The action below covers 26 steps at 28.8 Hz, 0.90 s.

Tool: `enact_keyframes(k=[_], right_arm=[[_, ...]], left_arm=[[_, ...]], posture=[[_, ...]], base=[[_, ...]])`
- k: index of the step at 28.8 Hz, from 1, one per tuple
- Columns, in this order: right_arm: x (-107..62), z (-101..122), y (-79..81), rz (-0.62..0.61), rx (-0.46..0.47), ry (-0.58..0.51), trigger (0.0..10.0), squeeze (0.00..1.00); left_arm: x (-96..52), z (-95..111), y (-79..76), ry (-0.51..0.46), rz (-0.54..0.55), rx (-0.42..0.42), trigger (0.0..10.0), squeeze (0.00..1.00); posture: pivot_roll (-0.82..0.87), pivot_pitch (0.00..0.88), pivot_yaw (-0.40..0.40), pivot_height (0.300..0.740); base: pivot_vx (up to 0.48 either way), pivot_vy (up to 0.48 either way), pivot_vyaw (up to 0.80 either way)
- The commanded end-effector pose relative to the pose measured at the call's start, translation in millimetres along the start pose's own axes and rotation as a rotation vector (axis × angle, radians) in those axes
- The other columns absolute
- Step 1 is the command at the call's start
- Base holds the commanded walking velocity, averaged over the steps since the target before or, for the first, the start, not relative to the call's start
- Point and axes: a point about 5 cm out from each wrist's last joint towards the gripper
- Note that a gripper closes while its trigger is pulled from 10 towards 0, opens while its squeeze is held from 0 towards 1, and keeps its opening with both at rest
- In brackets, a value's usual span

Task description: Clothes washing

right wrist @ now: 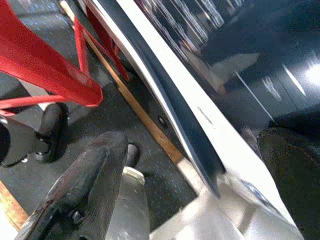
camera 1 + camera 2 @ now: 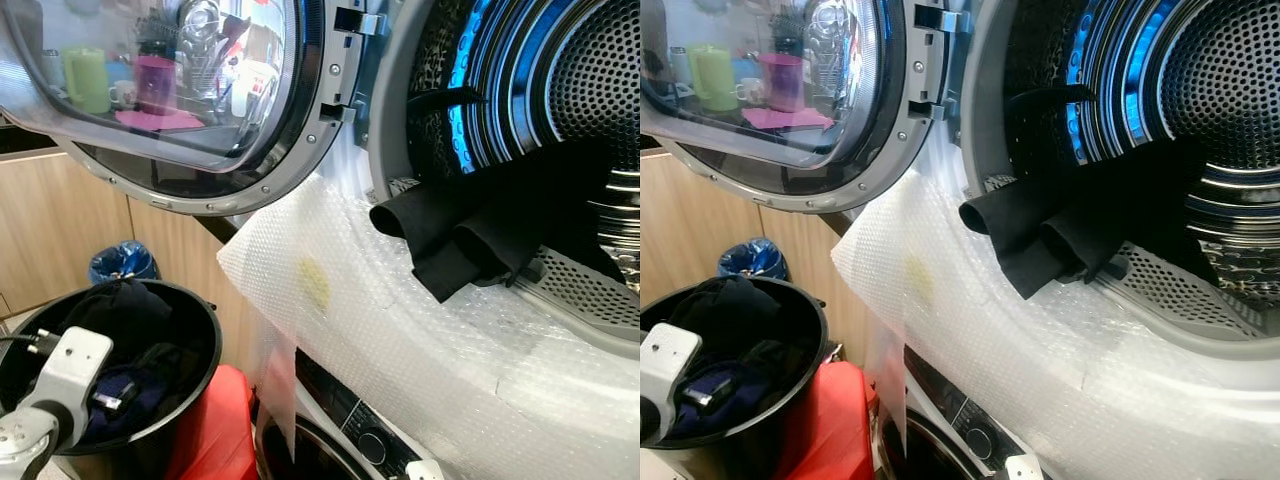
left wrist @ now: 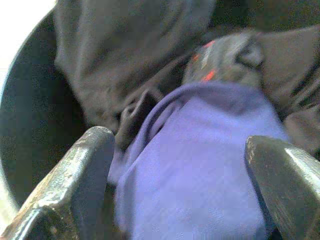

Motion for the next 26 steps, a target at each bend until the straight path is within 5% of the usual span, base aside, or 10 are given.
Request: enact_keyframes(k=[1,7,17,26], right_arm=[[-1.2,-2,-9.2,-0.032,0.011,0.011,10.0,0.0],[-1.2,-5,-9.3,-0.031,0.013,0.018,10.0,0.0],[-1.7,0,-12.5,-0.037,0.008,0.01,10.0,0.0],[-2.4,-1,-16.5,-0.043,0.007,0.011,10.0,0.0]], left_arm=[[-4.3,-2,-2.6,0.021,0.008,-0.003,10.0,0.0],[-5.6,-7,-5.7,0.038,0.01,-0.009,10.0,0.0],[12.2,5,-10.5,0.007,-0.009,0.016,10.0,0.0],[16.9,-7,-18.0,0.116,-0.056,0.054,10.0,0.0]], posture=[[0.28,0.026,-0.173,0.74],[0.28,0.032,-0.177,0.74],[0.27,0.023,-0.189,0.74],[0.26,0.006,-0.19,0.74]], base=[[0.0,0.0,0.0],[0.0,0.0,0.0],[0.0,0.0,0.0],[0.0,0.0,0.0]])
Point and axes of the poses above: a point about 5 cm out from each wrist's last joint towards the gripper, its own x axis pointing out of the wrist towards the gripper, its own z axis along the axis of the wrist's last joint, y = z × x, and after that the axes turned 14 degrees about x, right-handed
